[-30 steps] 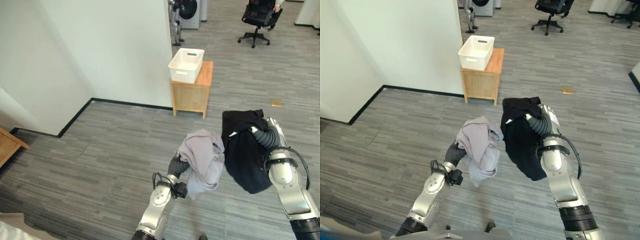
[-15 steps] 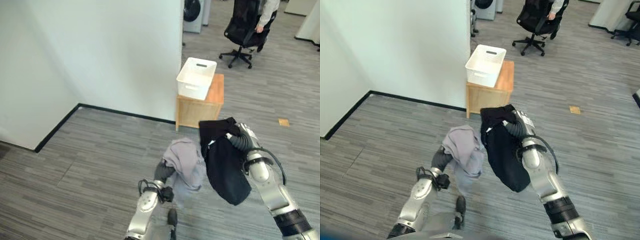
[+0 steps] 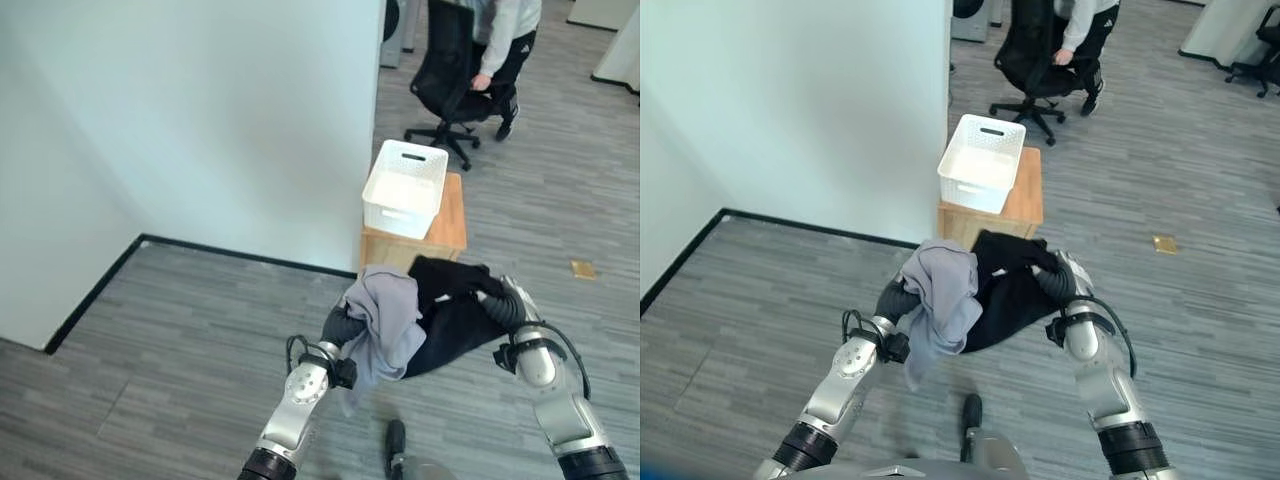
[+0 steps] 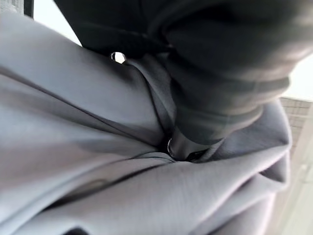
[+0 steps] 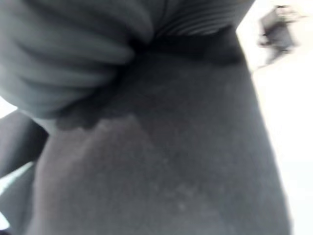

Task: Pick up bed clothes into laundry basket.

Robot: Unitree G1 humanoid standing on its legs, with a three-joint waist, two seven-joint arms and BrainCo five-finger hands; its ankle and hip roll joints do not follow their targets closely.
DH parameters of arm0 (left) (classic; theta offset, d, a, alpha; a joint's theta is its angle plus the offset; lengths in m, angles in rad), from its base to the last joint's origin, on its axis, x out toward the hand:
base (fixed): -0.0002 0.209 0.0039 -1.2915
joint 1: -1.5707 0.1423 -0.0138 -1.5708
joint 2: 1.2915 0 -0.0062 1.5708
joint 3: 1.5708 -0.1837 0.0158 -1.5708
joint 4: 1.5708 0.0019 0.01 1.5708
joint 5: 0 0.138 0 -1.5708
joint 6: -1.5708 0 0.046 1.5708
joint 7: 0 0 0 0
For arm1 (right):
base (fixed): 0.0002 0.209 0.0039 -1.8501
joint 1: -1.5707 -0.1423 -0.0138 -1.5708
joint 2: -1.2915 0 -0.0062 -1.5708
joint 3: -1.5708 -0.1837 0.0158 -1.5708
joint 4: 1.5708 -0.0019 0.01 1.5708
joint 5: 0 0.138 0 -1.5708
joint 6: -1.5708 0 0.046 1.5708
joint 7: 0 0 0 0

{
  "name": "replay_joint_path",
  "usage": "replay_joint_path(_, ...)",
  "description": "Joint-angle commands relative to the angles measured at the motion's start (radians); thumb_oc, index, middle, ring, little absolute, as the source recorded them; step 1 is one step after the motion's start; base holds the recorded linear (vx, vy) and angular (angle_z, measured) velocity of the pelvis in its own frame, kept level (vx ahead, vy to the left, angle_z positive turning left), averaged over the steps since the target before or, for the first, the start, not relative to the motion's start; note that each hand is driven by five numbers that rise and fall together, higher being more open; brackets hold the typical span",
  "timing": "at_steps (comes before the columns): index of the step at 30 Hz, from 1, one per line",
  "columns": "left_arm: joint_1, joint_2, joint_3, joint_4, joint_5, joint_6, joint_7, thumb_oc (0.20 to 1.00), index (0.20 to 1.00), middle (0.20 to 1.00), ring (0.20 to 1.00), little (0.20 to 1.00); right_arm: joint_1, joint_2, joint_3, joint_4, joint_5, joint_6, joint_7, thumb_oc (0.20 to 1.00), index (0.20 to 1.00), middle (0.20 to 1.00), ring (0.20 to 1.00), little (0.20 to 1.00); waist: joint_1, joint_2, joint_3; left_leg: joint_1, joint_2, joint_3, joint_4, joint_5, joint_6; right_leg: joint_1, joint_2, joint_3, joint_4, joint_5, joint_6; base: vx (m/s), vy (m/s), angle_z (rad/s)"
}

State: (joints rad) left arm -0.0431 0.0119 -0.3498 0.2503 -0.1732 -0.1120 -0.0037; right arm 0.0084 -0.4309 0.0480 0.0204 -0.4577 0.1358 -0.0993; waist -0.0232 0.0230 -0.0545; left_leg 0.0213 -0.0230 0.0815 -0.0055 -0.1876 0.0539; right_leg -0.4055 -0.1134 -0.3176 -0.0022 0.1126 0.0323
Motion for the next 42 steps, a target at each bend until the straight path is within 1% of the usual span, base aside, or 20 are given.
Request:
replay_joint_path(1,-0.082,-0.096,-0.022,-0.057,0.017,-0.057,-0.022,0.2,0.2,0.2,0.2,0.2,-0.066,-0.059,-0.048,-0.052,0.001,-0.027,-0.049,0.2,0.2,0.2,0.2,0.2,0.013,-0.03,-0.04,0.095,0.069,0.068,-0.082,0.11,-0.091,0.168,-0.073,-0.033,-0.085,0.068,0.058,0.38,-0.225,0.01)
replay_joint_path(3,-0.065,-0.111,-0.026,-0.052,0.011,-0.063,-0.019,0.2,0.2,0.2,0.2,0.2,-0.055,-0.063,-0.06,-0.062,0.012,-0.028,-0.039,0.2,0.2,0.2,0.2,0.2,0.005,-0.025,-0.056,0.149,0.085,0.086,-0.082,0.079,-0.115,0.205,-0.045,-0.026,-0.085,0.066,0.035,0.44,-0.268,-0.24)
replay_joint_path(4,-0.065,-0.116,-0.025,-0.05,0.01,-0.064,-0.018,0.2,0.2,0.2,0.2,0.2,-0.062,-0.063,-0.062,-0.061,0.02,-0.026,-0.029,0.2,0.2,0.2,0.2,0.2,0.004,-0.023,-0.064,0.164,0.09,0.099,-0.069,0.105,-0.138,0.222,-0.04,-0.028,-0.085,0.059,0.031,0.37,-0.248,-0.54)
replay_joint_path(6,-0.062,-0.125,-0.027,-0.05,0.017,-0.075,-0.012,0.2,0.2,0.2,0.2,0.2,-0.081,-0.079,-0.053,-0.06,0.026,-0.031,-0.01,0.2,0.2,0.2,0.2,0.2,0.004,-0.01,-0.043,0.109,0.144,0.112,0.198,0.141,-0.184,0.292,-0.019,-0.018,-0.085,0.028,0.028,0.3,-0.299,-0.63)
replay_joint_path(8,-0.065,-0.126,-0.028,-0.055,0.018,-0.081,-0.01,0.2,0.2,0.2,0.2,0.2,-0.094,-0.086,-0.046,-0.068,0.033,-0.034,-0.008,0.2,0.2,0.2,0.2,0.2,0.007,-0.022,-0.029,0.034,0.151,0.086,0.329,0.162,-0.179,0.309,-0.025,-0.015,-0.085,0.024,0.022,0.15,-0.223,-0.39)
replay_joint_path(9,-0.072,-0.132,-0.035,-0.052,0.027,-0.086,-0.011,0.2,0.2,0.2,0.2,0.2,-0.119,-0.098,-0.03,-0.068,0.043,-0.034,-0.013,0.2,0.2,0.2,0.2,0.2,0.024,-0.046,-0.007,-0.085,0.102,0.023,0.502,0.179,-0.167,0.35,-0.031,0.001,-0.085,-0.006,0.008,0.12,-0.161,-0.31)
replay_joint_path(10,-0.072,-0.132,-0.035,-0.052,0.027,-0.086,-0.011,0.2,0.2,0.2,0.2,0.2,-0.119,-0.098,-0.03,-0.068,0.043,-0.034,-0.013,0.2,0.2,0.2,0.2,0.2,0.024,-0.046,-0.007,-0.085,0.102,0.023,0.502,0.179,-0.167,0.35,-0.031,0.001,-0.085,-0.006,0.008,0.21,-0.243,-0.23)
replay_joint_path(11,-0.086,-0.136,-0.046,-0.05,0.028,-0.089,-0.019,0.2,0.2,0.2,0.2,0.2,-0.167,-0.112,-0.015,-0.068,0.035,-0.025,-0.011,0.2,0.2,0.2,0.2,0.2,0.023,-0.063,0.005,-0.219,0.071,0.003,0.542,0.123,-0.136,0.357,-0.044,0.013,-0.085,-0.021,0.004,0.16,-0.091,-0.18)
replay_joint_path(14,-0.092,-0.144,-0.039,-0.051,0.017,-0.093,-0.024,0.2,0.2,0.2,0.2,0.2,-0.219,-0.126,0.007,-0.049,0.015,-0.025,-0.01,0.2,0.2,0.2,0.2,0.2,0.038,-0.053,0.001,-0.244,0.062,0.021,0.367,0.11,-0.103,0.358,-0.035,0.041,-0.085,-0.041,0.006,0.27,-0.008,-0.32)
replay_joint_path(15,-0.086,-0.146,-0.039,-0.056,0.001,-0.093,-0.028,0.2,0.2,0.2,0.2,0.2,-0.26,-0.147,0.022,-0.025,-0.011,-0.032,-0.021,0.2,0.2,0.2,0.2,0.2,0.067,-0.022,-0.012,-0.24,0.062,0.009,0.128,0.196,-0.089,0.37,-0.008,0.057,-0.085,-0.055,0.009,0.4,0.059,-0.34)
replay_joint_path(16,-0.088,-0.146,-0.037,-0.057,-0.004,-0.093,-0.029,0.2,0.2,0.2,0.2,0.2,-0.298,-0.162,0.039,-0.004,-0.034,-0.031,-0.03,0.2,0.2,0.2,0.2,0.2,0.091,-0.01,-0.022,-0.228,0.043,-0.002,-0.005,0.273,-0.087,0.387,0.005,0.065,-0.085,-0.069,0.007,0.4,0.059,-0.23)
replay_joint_path(18,-0.095,-0.149,-0.043,-0.063,-0.022,-0.091,-0.04,0.2,0.2,0.2,0.2,0.2,-0.376,-0.169,0.045,0.033,-0.059,-0.009,-0.053,0.2,0.2,0.2,0.2,0.2,0.097,-0.002,-0.036,-0.214,0.036,-0.001,-0.082,0.301,-0.094,0.433,0.018,0.059,-0.085,-0.123,0.005,0.35,-0.017,-0.18)
replay_joint_path(21,-0.064,-0.14,-0.045,-0.073,-0.047,-0.075,-0.058,0.2,0.2,0.2,0.2,0.2,-0.411,-0.147,0.057,0.044,-0.09,0.006,-0.051,0.2,0.2,0.2,0.2,0.2,0.101,-0.001,-0.06,-0.151,0.018,-0.008,-0.082,0.327,-0.045,0.535,0.059,0.062,-0.036,-0.173,0.008,0.35,-0.022,-0.01)
replay_joint_path(23,-0.059,-0.124,-0.034,-0.081,-0.055,-0.074,-0.052,0.2,0.2,0.2,0.2,0.2,-0.464,-0.145,0.076,0.031,-0.109,0.029,-0.053,0.2,0.2,0.2,0.2,0.2,0.092,0.015,-0.05,-0.107,0.033,-0.015,-0.082,0.325,-0.037,0.493,0.059,0.081,0.103,-0.237,0.03,0.27,-0.027,0.06)
replay_joint_path(25,-0.072,-0.12,-0.02,-0.083,-0.056,-0.072,-0.047,0.2,0.2,0.2,0.2,0.2,-0.482,-0.131,0.08,0.022,-0.11,0.038,-0.042,0.2,0.2,0.2,0.2,0.2,0.089,0.015,-0.045,-0.099,0.04,-0.015,-0.082,0.316,-0.037,0.432,0.052,0.117,0.173,-0.246,0.037,0.07,-0.051,0.0)
replay_joint_path(28,-0.074,-0.112,-0.028,-0.074,-0.055,-0.074,-0.056,0.2,0.2,0.2,0.2,0.2,-0.527,-0.158,0.083,0.0,-0.117,0.056,-0.035,0.2,0.2,0.2,0.2,0.2,0.073,-0.004,-0.047,-0.099,0.025,-0.057,-0.082,0.294,-0.027,0.339,0.09,0.301,0.014,-0.16,-0.014,0.05,-0.124,0.25)
replay_joint_path(29,-0.065,-0.107,-0.034,-0.084,-0.06,-0.074,-0.054,0.2,0.2,0.2,0.2,0.2,-0.571,-0.144,0.061,0.018,-0.126,0.071,-0.046,0.2,0.2,0.2,0.2,0.2,0.079,-0.014,-0.058,-0.104,0.023,-0.065,-0.082,0.27,-0.025,0.372,0.067,0.317,-0.07,-0.104,-0.015,0.04,-0.129,0.61)
replay_joint_path(31,-0.052,-0.103,-0.021,-0.083,-0.057,-0.072,-0.047,0.2,0.2,0.2,0.2,0.2,-0.561,-0.118,0.073,-0.006,-0.121,0.055,-0.045,0.2,0.2,0.2,0.2,0.2,0.091,-0.024,-0.056,-0.103,0.029,-0.055,-0.082,0.278,-0.027,0.374,0.064,0.279,-0.085,-0.068,-0.004,0.04,-0.139,0.7)
replay_joint_path(34,-0.023,-0.093,0.004,-0.096,-0.072,-0.073,-0.048,0.2,0.2,0.2,0.2,0.2,-0.561,-0.061,0.113,0.009,-0.141,0.056,-0.036,0.2,0.2,0.2,0.2,0.2,0.104,-0.028,-0.073,-0.093,0.032,-0.062,-0.082,0.276,-0.036,0.392,0.052,0.21,-0.085,-0.079,-0.001,0.09,-0.059,0.23)
replay_joint_path(42,0.021,-0.083,0.0,-0.106,-0.098,-0.068,-0.048,0.2,0.2,0.2,0.2,0.2,-0.595,-0.012,0.191,0.189,-0.179,0.079,-0.058,0.2,0.2,0.2,0.2,0.2,0.15,-0.042,-0.088,-0.103,0.036,-0.093,-0.082,0.284,-0.064,0.411,0.047,0.136,-0.085,-0.092,-0.002,0.03,-0.006,0.21)
